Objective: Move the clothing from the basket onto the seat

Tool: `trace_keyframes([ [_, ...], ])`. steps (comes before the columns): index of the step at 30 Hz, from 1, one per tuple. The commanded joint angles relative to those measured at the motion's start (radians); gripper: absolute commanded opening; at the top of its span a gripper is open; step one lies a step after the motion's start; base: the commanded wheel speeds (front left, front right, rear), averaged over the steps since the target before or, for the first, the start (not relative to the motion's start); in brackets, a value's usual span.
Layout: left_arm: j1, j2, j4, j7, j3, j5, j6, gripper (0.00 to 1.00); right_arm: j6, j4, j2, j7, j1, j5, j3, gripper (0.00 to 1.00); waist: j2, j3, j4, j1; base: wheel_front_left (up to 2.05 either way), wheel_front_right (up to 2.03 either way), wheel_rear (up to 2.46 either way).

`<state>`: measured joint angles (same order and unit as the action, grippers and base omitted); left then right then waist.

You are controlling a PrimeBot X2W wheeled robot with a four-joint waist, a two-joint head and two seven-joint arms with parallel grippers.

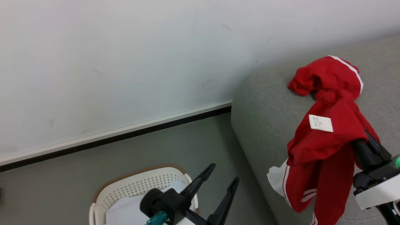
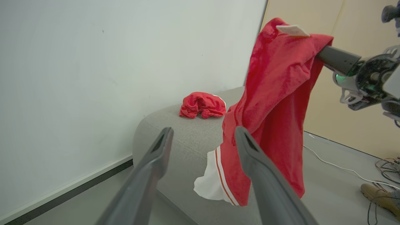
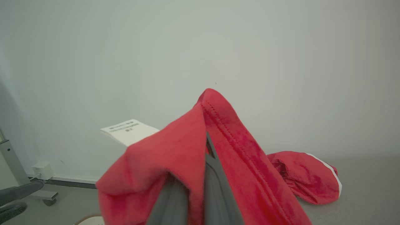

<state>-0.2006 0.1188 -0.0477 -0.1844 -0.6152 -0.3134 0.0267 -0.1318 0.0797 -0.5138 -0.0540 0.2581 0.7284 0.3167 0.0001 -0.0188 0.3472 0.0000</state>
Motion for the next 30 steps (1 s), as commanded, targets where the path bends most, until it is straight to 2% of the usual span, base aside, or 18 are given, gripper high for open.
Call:
trace_keyframes([
  [1, -0.008, -0.004, -0.035, -0.025, -0.011, 0.021, 0.006, 1.0, 0.002, 0.016, -0.005, 0.001, -0.03, -0.009, -0.033, 0.0, -0.0001, -0.016, 0.046, 0.0, 0.0, 0.0, 0.0],
  [10, -0.036, -0.032, -0.109, -0.065, -0.035, 0.018, 0.022, 1.0, 0.002, 0.056, 0.018, 0.022, -0.092, -0.034, -0.105, 0.0, -0.0001, -0.022, 0.107, 0.0, 0.0, 0.0, 0.0],
  [19, -0.06, -0.042, -0.118, -0.072, -0.054, 0.024, 0.03, 1.0, 0.002, 0.055, 0.044, 0.021, -0.099, -0.042, -0.145, 0.0, -0.0001, -0.04, 0.107, 0.0, 0.0, 0.0, 0.0],
  [24, -0.121, -0.019, -0.097, -0.044, -0.056, 0.042, 0.035, 1.0, 0.002, 0.002, 0.096, 0.01, -0.004, -0.043, -0.193, 0.0, -0.0001, -0.138, 0.085, 0.0, 0.0, 0.0, 0.0],
  [30, -0.258, 0.004, -0.056, 0.014, -0.046, 0.08, 0.047, 1.0, 0.002, -0.094, 0.153, 0.0, 0.215, -0.068, -0.304, 0.0, -0.0001, -0.337, 0.016, 0.0, 0.0, 0.0, 0.0],
])
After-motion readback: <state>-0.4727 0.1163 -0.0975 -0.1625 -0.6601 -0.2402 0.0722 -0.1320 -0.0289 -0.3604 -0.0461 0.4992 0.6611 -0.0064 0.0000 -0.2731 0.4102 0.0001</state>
